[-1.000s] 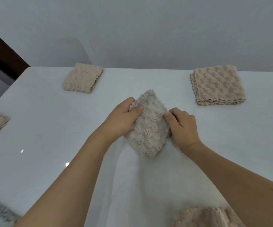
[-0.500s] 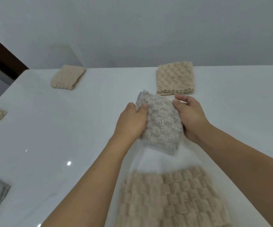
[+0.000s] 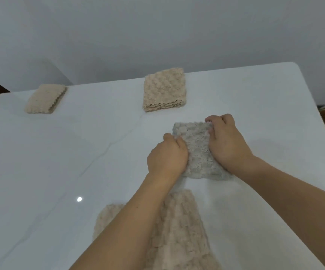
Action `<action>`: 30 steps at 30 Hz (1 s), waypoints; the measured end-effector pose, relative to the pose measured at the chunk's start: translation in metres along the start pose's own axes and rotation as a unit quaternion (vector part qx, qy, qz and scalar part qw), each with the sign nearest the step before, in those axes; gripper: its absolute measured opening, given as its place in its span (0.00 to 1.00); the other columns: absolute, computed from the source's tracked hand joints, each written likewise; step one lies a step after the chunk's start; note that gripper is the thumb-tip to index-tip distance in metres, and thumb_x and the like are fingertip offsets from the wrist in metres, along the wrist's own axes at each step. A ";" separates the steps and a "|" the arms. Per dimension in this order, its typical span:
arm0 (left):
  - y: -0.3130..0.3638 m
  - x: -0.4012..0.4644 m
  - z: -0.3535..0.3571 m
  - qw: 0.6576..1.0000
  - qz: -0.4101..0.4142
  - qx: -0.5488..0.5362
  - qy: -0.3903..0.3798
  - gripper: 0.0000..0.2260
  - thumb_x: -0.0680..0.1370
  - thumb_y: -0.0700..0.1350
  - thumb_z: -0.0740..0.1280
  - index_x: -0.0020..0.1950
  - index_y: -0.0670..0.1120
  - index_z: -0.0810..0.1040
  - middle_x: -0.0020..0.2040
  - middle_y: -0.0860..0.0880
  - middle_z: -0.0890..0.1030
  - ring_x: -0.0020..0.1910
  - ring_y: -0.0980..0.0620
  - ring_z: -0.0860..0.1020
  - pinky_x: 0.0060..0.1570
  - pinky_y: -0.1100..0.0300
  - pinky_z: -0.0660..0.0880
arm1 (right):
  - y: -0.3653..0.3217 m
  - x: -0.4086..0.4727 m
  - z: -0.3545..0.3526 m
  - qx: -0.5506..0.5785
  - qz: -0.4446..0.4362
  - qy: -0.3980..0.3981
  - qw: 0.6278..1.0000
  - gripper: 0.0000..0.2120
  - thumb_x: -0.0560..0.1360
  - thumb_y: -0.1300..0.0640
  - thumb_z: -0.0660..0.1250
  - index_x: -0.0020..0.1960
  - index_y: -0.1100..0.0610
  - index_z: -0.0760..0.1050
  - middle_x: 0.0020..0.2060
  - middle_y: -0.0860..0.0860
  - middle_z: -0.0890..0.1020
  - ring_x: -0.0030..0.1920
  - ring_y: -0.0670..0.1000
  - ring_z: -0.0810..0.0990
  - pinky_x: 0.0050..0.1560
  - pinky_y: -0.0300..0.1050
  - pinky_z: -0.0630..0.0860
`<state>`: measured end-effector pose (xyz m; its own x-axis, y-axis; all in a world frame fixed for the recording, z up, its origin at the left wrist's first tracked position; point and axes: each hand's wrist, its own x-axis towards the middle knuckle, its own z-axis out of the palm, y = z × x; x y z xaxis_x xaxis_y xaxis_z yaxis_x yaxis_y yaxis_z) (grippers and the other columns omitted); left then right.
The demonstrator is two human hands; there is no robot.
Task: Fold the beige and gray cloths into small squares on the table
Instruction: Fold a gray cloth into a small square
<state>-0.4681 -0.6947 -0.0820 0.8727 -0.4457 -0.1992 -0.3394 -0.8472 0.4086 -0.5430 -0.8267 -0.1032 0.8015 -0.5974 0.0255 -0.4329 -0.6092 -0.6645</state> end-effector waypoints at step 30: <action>0.128 -0.043 0.115 0.982 0.103 0.018 0.156 0.16 0.80 0.52 0.52 0.40 0.47 0.74 0.41 0.51 0.73 0.42 0.48 0.68 0.46 0.51 0.65 | 0.143 -0.014 -0.085 -0.241 0.063 0.211 0.945 0.16 0.78 0.51 0.54 0.43 0.62 0.72 0.40 0.61 0.74 0.39 0.61 0.72 0.41 0.52 0.61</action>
<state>-0.5897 -0.8169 -0.1238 0.8471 -0.5034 0.1705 -0.5279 -0.7598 0.3795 -0.6511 -0.9496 -0.1348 0.5398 -0.7735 0.3320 -0.7329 -0.6259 -0.2666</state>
